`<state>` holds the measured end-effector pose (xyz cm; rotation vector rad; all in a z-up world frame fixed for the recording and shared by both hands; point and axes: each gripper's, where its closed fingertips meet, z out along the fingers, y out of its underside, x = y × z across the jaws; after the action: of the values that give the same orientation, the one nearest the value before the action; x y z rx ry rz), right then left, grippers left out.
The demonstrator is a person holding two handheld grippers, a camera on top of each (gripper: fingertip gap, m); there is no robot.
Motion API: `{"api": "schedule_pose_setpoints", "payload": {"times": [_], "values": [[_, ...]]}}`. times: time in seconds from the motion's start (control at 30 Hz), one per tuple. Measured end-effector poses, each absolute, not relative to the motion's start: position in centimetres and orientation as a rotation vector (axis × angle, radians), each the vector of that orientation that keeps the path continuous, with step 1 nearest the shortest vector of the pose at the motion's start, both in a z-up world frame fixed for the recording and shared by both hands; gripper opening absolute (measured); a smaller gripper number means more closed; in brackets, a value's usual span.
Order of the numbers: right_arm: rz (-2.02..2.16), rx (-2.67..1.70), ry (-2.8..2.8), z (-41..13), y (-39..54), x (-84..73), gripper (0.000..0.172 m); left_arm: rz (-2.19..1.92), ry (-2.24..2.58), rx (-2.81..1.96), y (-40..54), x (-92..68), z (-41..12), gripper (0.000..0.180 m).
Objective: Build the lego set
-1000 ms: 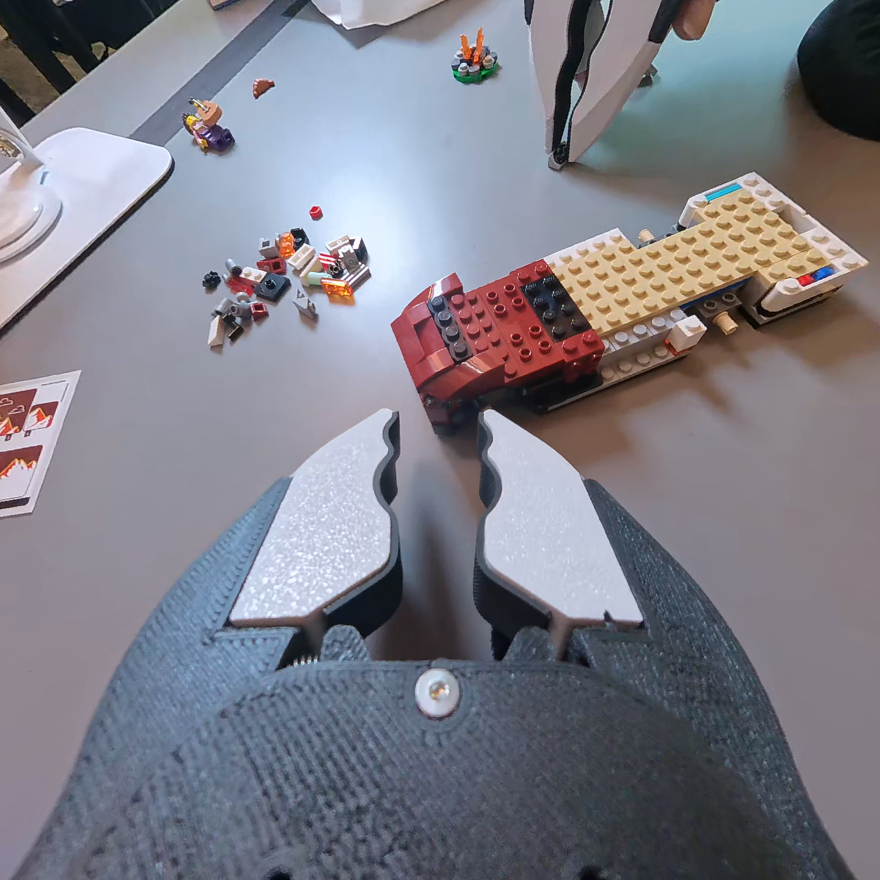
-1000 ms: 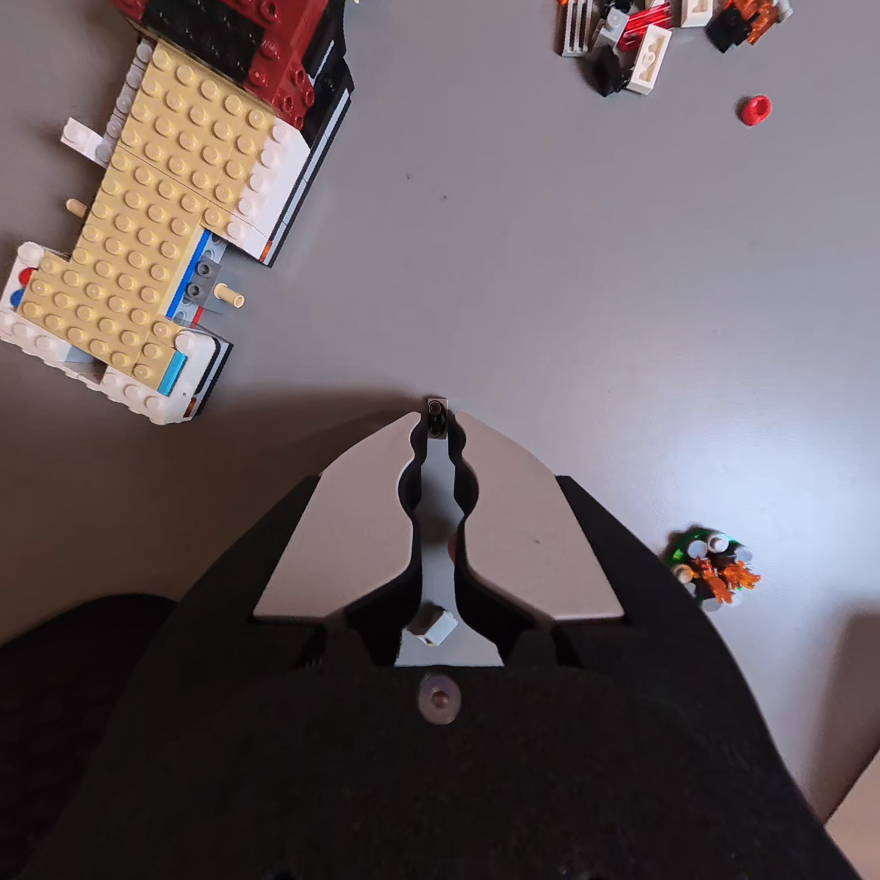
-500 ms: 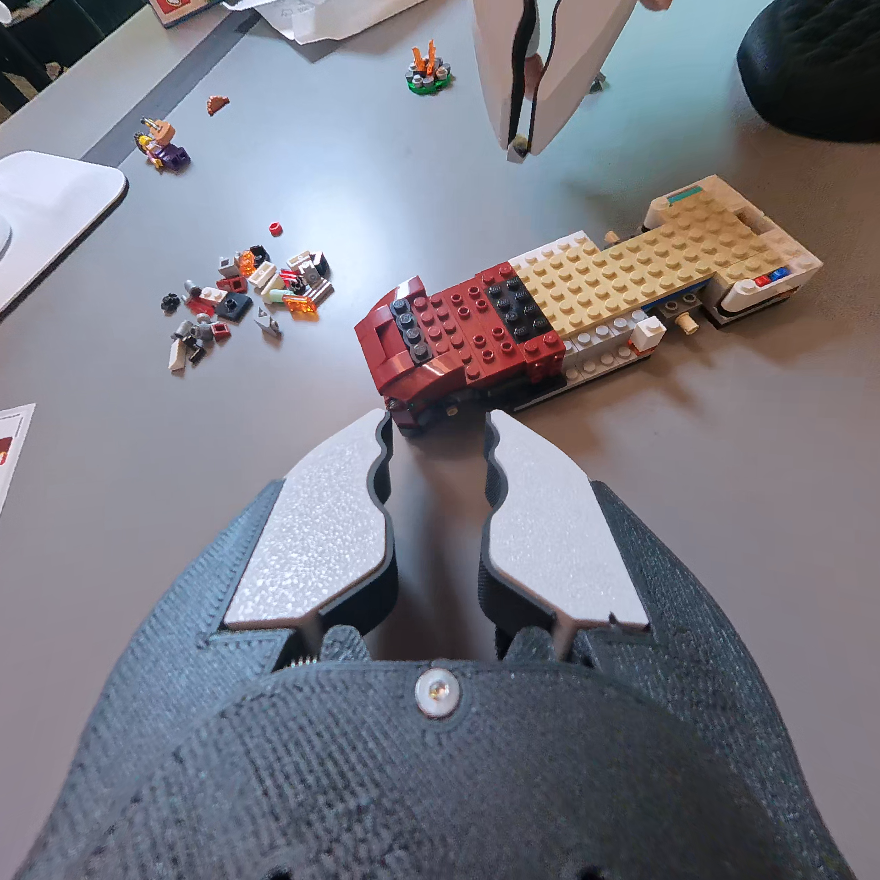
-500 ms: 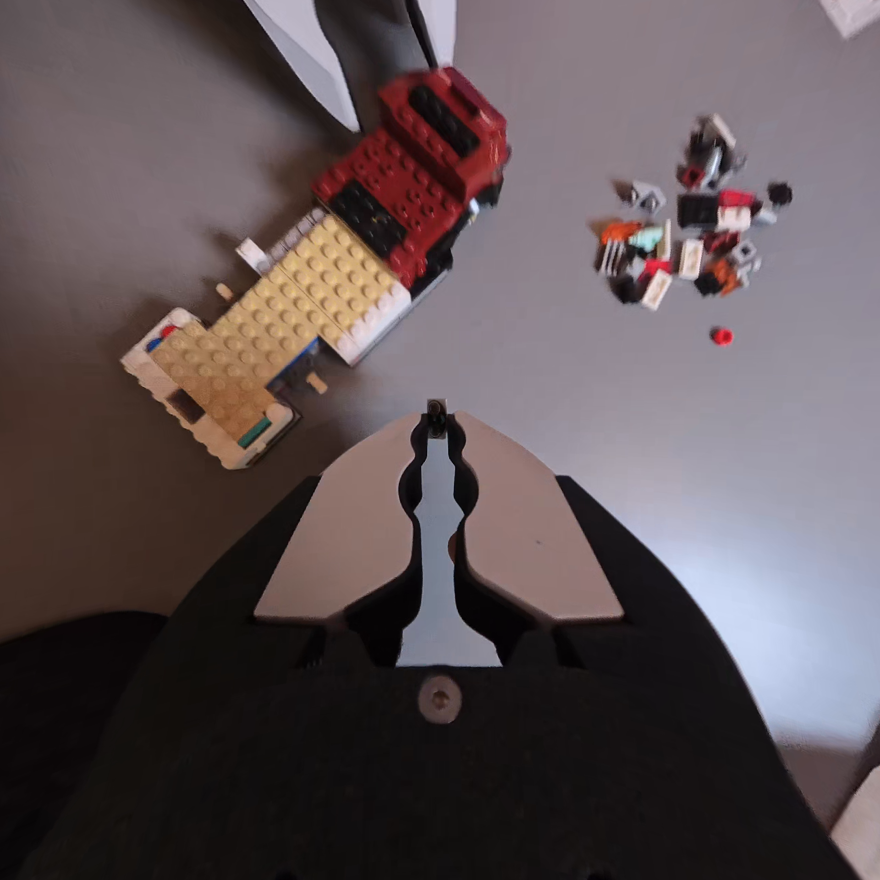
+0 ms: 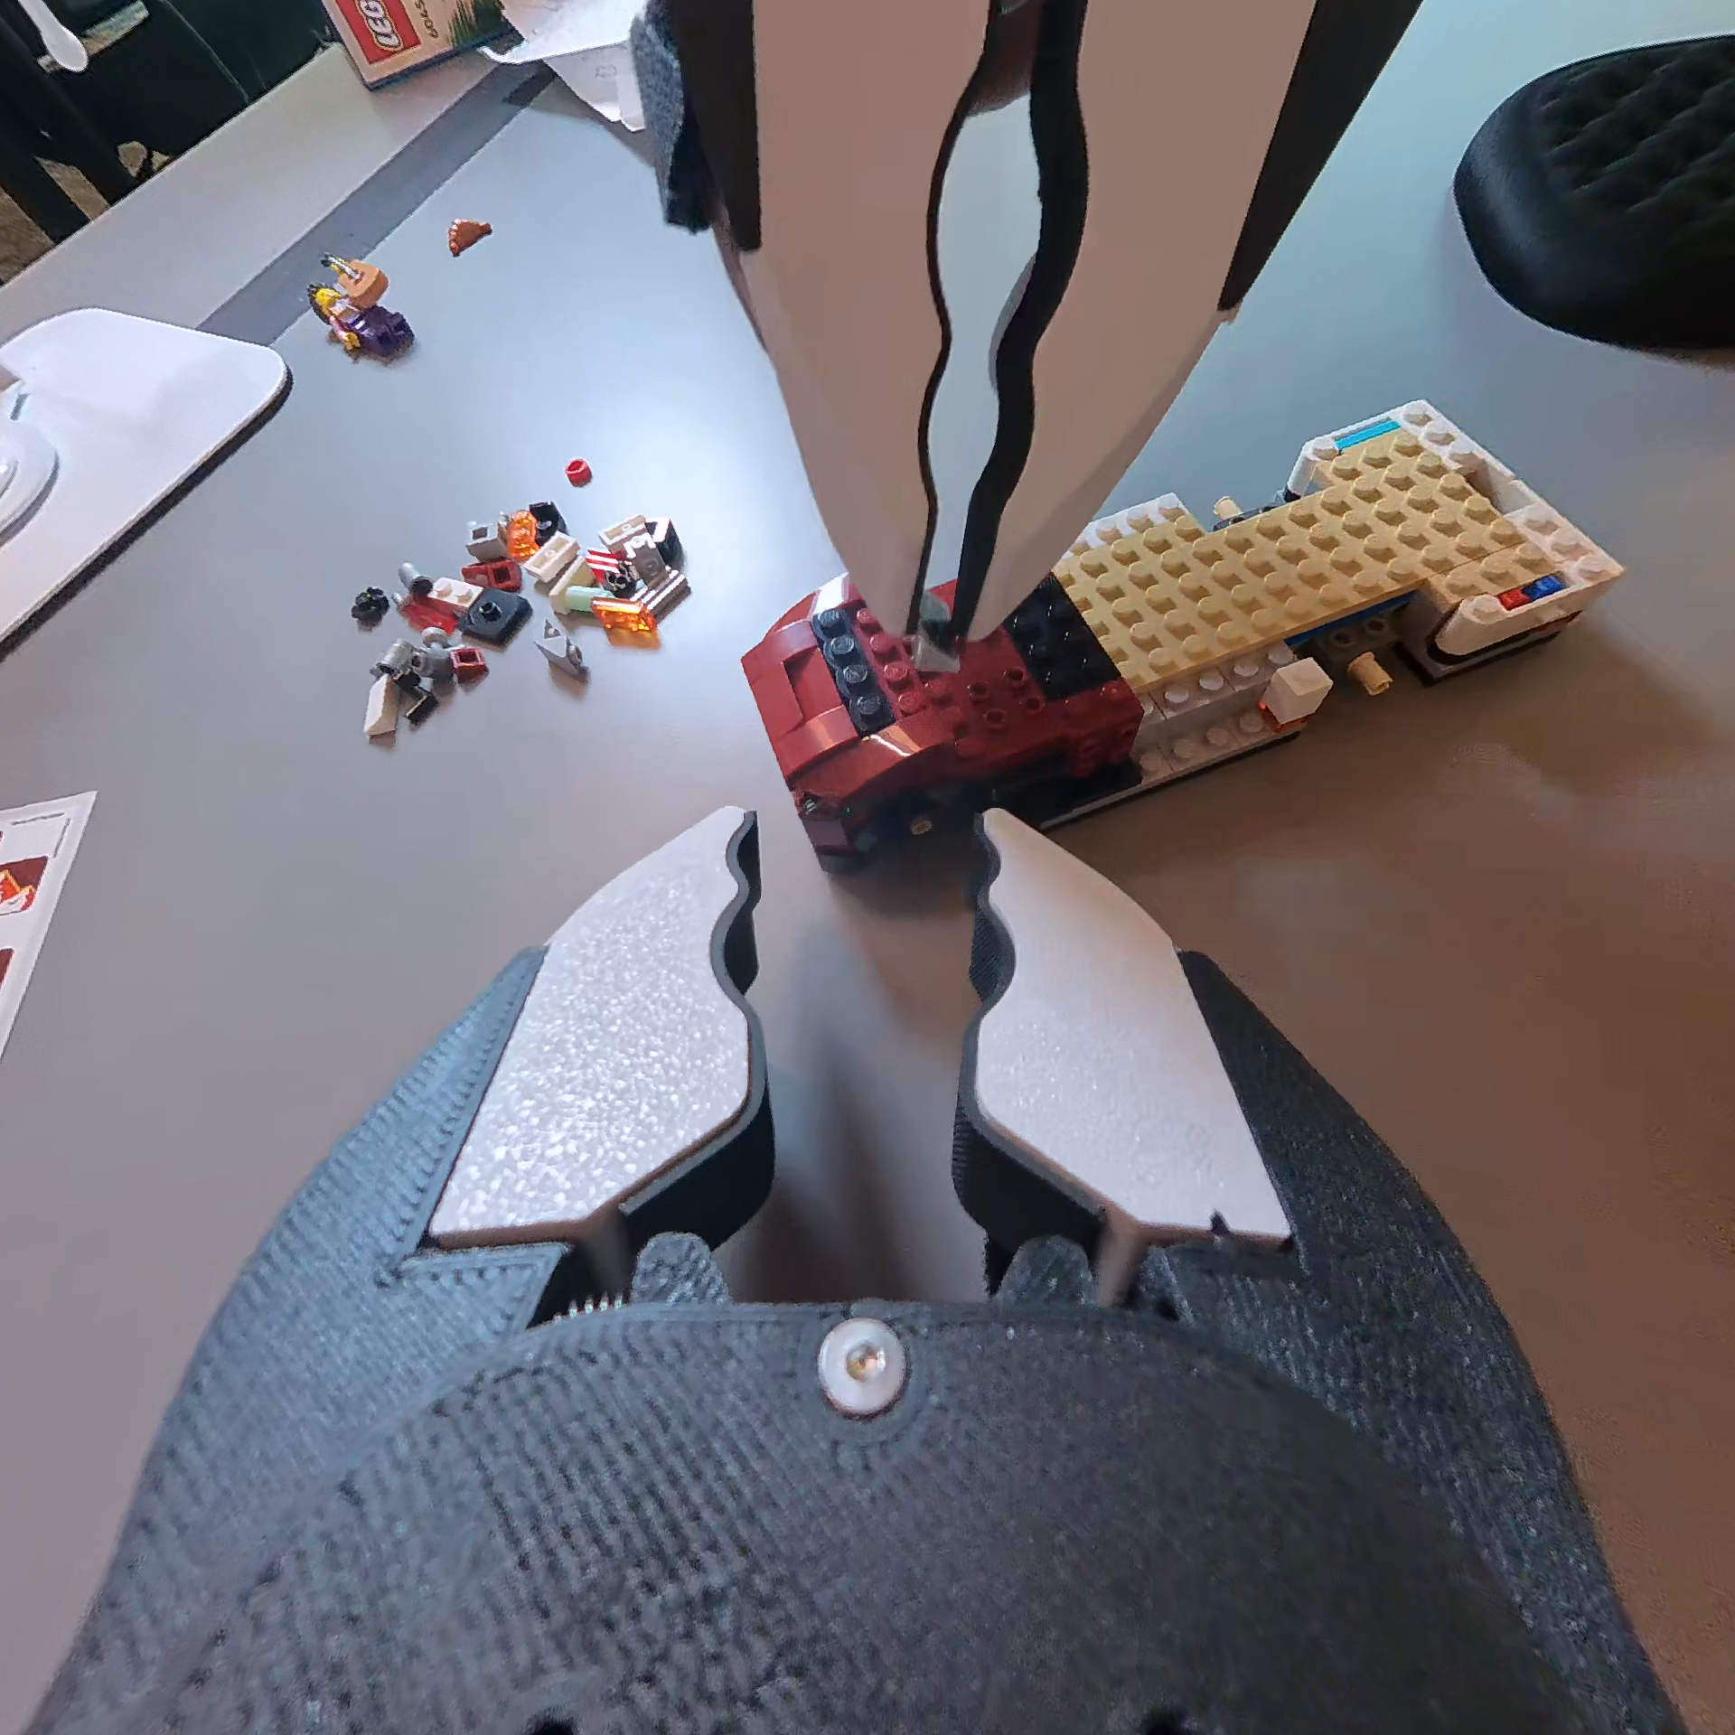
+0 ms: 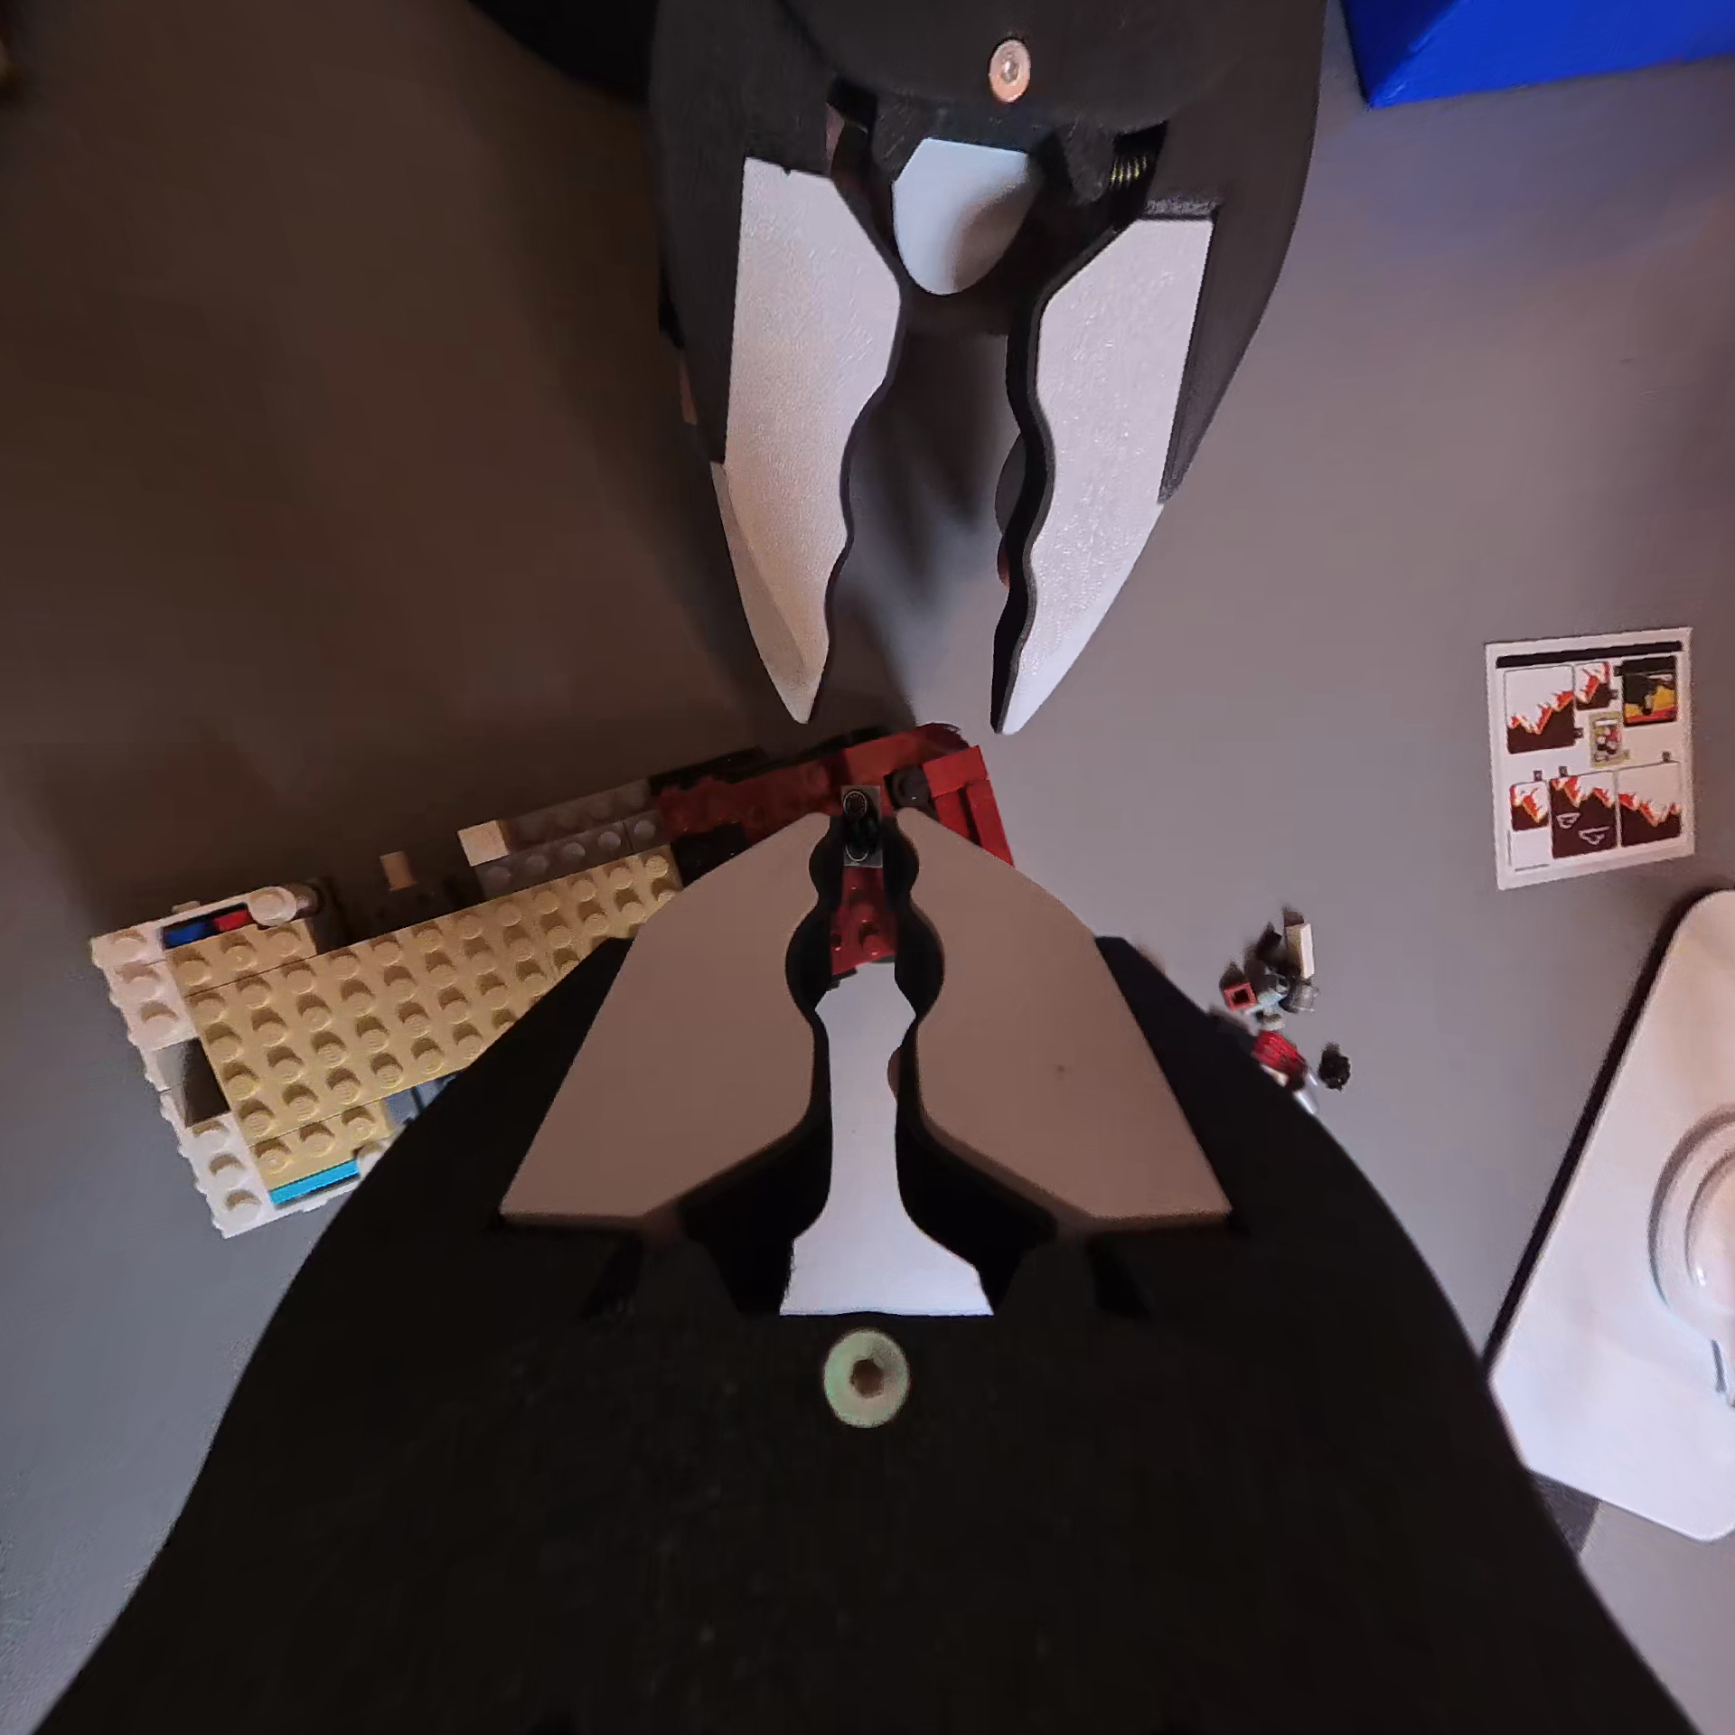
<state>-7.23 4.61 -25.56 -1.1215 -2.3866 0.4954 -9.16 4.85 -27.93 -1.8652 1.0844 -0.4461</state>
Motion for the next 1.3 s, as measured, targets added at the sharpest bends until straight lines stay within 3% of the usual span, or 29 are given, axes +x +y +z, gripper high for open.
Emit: {"api": "schedule_pose_setpoints", "payload": {"times": [0.87,1.3], "values": [[0.493,-1.058,-2.433,-25.9,4.8,-7.5,0.013,-0.484,1.093,-1.872,4.9,-8.8,-28.0,0.041],[0.507,-1.121,-2.426,-26.1,5.1,-7.7,0.001,-0.582,1.133,-1.862,5.1,-7.8,-27.9,0.046]]}}
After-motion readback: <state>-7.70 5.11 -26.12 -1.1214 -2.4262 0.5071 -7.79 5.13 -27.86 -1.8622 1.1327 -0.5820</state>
